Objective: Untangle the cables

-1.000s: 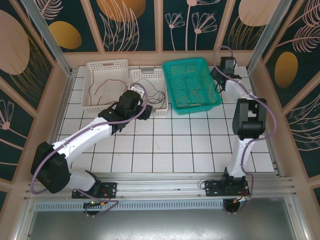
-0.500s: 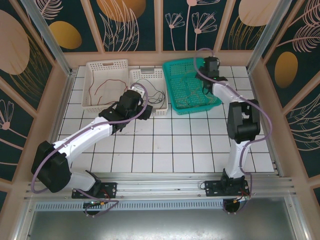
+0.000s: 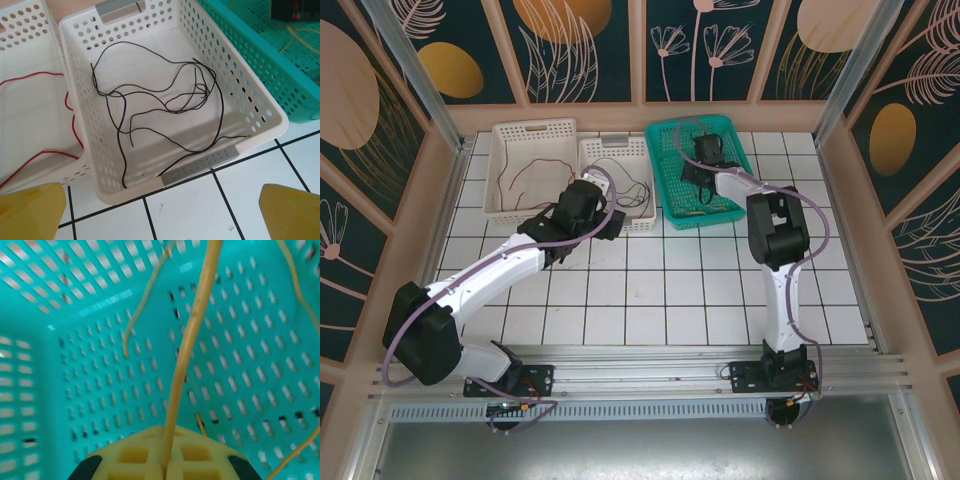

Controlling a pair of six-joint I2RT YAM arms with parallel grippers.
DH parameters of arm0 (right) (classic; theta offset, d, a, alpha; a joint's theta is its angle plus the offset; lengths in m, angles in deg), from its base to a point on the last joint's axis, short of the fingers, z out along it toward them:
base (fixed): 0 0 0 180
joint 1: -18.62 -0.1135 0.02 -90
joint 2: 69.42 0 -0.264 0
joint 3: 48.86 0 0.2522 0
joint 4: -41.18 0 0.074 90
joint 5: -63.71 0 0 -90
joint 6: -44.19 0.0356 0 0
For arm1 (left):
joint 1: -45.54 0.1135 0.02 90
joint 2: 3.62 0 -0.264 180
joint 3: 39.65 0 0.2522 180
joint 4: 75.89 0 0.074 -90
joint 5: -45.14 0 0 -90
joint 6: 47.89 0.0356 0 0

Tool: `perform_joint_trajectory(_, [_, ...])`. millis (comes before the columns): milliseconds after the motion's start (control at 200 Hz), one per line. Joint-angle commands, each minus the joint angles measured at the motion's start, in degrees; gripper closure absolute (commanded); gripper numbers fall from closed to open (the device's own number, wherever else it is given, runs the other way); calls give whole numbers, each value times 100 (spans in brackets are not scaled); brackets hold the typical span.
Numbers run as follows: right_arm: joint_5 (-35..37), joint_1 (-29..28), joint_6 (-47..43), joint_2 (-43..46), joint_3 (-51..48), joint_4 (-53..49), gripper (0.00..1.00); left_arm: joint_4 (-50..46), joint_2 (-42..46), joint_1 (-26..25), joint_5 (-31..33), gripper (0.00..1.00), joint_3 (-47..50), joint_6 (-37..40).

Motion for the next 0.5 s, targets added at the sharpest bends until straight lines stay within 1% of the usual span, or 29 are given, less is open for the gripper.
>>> perform_joint_trajectory(0, [-454, 22, 178, -118, 193, -241, 100, -104, -15, 0, -86, 1, -165, -12])
perform_joint_trajectory(105, [-480, 44, 206, -224, 307, -415, 100, -103, -6, 0, -96, 1, -165, -12])
perform_joint_trajectory(220, [-339, 60, 157, -61, 400, -506, 100, -114, -15, 1, -114, 1, -165, -12])
perform_joint_trajectory(330, [-256, 75, 19, 24, 707, -832, 100, -114, -20, -4, -105, 1, -165, -4])
perform_joint_trajectory(360, [-110, 81, -9, 40, 817, -928, 95, -109, -17, -3, -113, 1, -165, -4])
perform_joint_trajectory(425, [-47, 83, -86, 44, 1009, -1096, 85, -110, -24, -5, -113, 2, -165, -3])
perform_joint_trajectory(495, [-46, 85, -128, 42, 1162, -1239, 80, -113, -24, 3, -113, 1, -165, -5])
